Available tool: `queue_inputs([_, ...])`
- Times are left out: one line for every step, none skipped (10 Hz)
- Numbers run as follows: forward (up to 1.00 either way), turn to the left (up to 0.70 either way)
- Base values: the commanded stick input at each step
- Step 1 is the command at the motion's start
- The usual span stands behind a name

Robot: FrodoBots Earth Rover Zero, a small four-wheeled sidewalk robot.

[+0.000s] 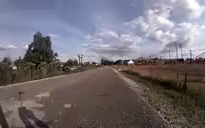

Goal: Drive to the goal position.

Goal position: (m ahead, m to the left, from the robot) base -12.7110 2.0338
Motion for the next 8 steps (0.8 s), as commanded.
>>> queue_inputs([0.06,0.0])
queue_inputs([0.06,0.0])
queue_inputs([0.06,0.0])
queue_inputs([0.06,0.0])
queue_inputs([0.07,0.0])
queue_inputs([0.0,0.0])
queue_inputs([0.0,0.0])
queue_inputs([0.0,0.0])
